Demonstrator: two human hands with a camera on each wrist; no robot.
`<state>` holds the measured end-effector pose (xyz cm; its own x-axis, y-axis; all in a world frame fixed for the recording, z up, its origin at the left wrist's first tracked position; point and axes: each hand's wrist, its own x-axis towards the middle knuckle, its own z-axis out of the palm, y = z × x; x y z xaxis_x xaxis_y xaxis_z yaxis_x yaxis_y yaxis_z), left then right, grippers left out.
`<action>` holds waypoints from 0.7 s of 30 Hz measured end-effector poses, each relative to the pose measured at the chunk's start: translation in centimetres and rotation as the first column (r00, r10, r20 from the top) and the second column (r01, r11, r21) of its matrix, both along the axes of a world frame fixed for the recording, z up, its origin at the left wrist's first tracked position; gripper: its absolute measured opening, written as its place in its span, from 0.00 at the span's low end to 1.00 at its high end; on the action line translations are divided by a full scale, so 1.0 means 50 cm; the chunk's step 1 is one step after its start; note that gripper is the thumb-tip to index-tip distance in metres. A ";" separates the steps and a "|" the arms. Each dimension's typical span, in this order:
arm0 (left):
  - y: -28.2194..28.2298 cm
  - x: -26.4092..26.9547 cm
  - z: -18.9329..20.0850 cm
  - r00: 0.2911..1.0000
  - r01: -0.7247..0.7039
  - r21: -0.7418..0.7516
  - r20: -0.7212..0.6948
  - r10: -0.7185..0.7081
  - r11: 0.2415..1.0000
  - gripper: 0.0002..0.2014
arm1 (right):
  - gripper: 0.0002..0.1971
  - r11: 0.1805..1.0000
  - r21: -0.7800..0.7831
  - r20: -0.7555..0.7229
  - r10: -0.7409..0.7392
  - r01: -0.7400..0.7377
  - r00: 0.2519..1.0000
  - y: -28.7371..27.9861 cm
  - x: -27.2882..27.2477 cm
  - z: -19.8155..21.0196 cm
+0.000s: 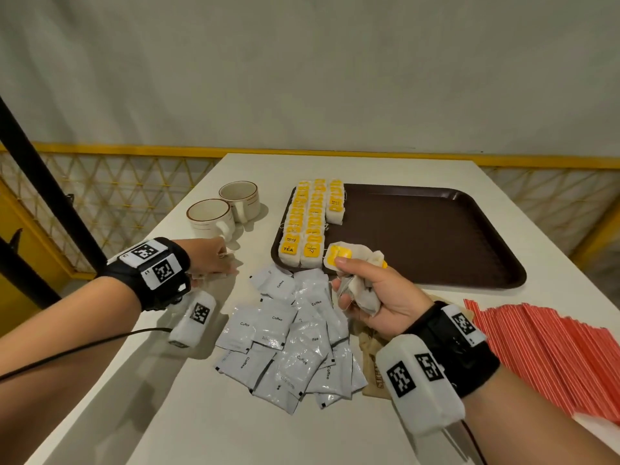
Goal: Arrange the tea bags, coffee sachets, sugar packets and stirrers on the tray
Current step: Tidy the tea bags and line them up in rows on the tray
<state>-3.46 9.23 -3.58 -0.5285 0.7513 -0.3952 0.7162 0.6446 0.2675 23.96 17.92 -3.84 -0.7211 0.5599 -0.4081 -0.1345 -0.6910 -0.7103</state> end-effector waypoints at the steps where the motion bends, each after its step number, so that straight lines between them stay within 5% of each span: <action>1: 0.001 0.005 0.002 0.999 0.021 -0.033 -0.044 -0.023 0.999 0.21 | 0.08 1.000 -0.006 -0.005 0.001 -0.001 1.000 0.001 0.002 -0.001; 3: 0.001 0.007 0.006 0.990 0.052 -0.124 -0.122 -0.067 0.991 0.23 | 0.04 1.000 -0.009 -0.008 0.005 -0.005 1.000 0.000 0.006 -0.002; 7: 0.007 0.008 0.008 0.992 0.066 -0.159 -0.093 -0.082 0.985 0.07 | 0.11 1.000 0.020 0.008 0.003 -0.003 1.000 -0.003 0.010 -0.001; 10: 0.002 0.004 0.014 0.998 0.044 -0.098 -0.049 -0.049 0.994 0.09 | 0.16 0.999 0.030 0.027 -0.035 0.035 0.999 -0.001 0.014 -0.001; 12: -0.003 0.006 0.025 0.995 -0.018 0.068 0.098 0.012 0.998 0.07 | 0.13 0.998 0.047 0.023 -0.051 0.050 0.998 0.002 0.017 -0.002; 14: -0.002 0.039 0.047 0.888 -0.179 0.319 0.460 0.013 0.931 0.03 | 0.09 0.995 0.079 0.004 -0.058 0.057 0.998 0.002 0.020 -0.003; 16: 0.004 0.097 0.070 0.651 -0.326 0.443 0.746 -0.142 0.836 0.06 | 0.06 0.990 0.115 -0.022 -0.084 0.086 0.996 0.003 0.021 -0.003; 18: 0.017 0.159 0.076 0.479 -0.366 0.471 0.835 -0.271 0.803 0.08 | 0.07 0.979 0.167 -0.023 -0.111 0.113 0.994 0.005 0.022 -0.003; 21: 0.040 0.225 0.048 0.377 -0.293 0.513 0.837 -0.396 0.807 0.05 | 0.04 0.961 0.229 -0.046 -0.146 0.152 0.988 0.009 0.028 -0.008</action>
